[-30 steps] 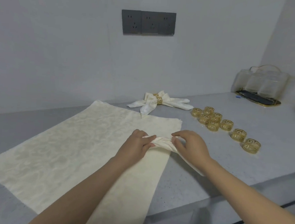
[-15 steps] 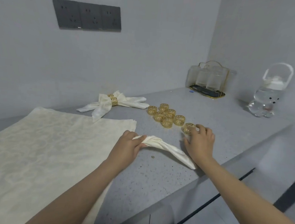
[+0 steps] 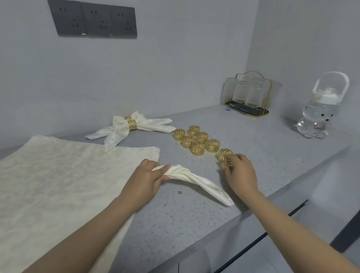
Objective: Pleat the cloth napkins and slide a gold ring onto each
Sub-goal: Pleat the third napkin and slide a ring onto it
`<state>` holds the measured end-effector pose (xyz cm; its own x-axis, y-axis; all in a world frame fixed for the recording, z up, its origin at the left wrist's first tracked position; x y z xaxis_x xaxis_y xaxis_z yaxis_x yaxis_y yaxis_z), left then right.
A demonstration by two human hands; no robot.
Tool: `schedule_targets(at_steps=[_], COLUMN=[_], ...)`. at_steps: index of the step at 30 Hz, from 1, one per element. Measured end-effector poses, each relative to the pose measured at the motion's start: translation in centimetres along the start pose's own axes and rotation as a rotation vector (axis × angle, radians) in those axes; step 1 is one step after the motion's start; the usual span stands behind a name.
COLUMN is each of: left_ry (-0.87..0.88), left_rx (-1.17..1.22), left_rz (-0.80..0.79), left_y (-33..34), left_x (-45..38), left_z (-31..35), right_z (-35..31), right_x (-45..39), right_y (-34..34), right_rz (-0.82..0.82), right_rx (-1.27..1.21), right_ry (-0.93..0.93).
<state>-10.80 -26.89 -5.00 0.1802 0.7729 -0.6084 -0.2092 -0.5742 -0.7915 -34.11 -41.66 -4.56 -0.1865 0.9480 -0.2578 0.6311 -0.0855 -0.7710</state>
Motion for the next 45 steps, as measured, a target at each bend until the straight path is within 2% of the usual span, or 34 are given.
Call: schedule_targets(at_steps=[4,8,14,22,29,35,38,45], left_ry=[0.001,-0.021,-0.124,-0.324,-0.392,-0.236,-0.156,-0.010], left_rx=[-0.048,-0.064,-0.097,-0.175,-0.215,-0.253,-0.243,-0.193], left_rz=[0.042,0.094,0.100,0.146,0.171,0.225,0.250,0.293], left_y=[-2.0,-4.8,-8.3,-12.7,-14.0,-13.9,-14.0,-14.1], left_x=[1.1,3.3,7.8,12.2,13.8,14.1,13.8,14.5], left_z=[-1.1,-2.1,-4.0,-5.5,-5.9,-4.9,-3.8,-3.6], right_z=[-2.2,-4.9,-7.9,-10.2,-11.8,-13.1,-13.6,-14.3], right_x=[1.1,2.9,6.1,9.5,11.3,12.2,12.5,12.8], right_y=[-0.4,-1.0,-0.7,1.7,2.4,3.3,3.8,4.4], right_rz=[-0.071,-0.250,-0.428,-0.593,-0.577,-0.569,-0.583,-0.781], right_rx=[-0.218,-0.530,-0.765,-0.766,-0.714,-0.704,-0.617,-0.422], right_ry=[-0.054,0.000,0.023,0.038,-0.018,-0.040,-0.095,-0.191])
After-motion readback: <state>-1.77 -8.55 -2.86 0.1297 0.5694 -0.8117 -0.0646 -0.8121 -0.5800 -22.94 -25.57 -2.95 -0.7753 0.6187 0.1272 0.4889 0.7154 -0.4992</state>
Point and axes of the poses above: each hand's wrist, its own x-axis away from the middle knuckle, its own y-axis out of the palm, z = x × y, the point moved 2 cm from there along -x, towards the middle knuckle, and after that the axes turned 11 degrees about y, right-handed, at the moved point
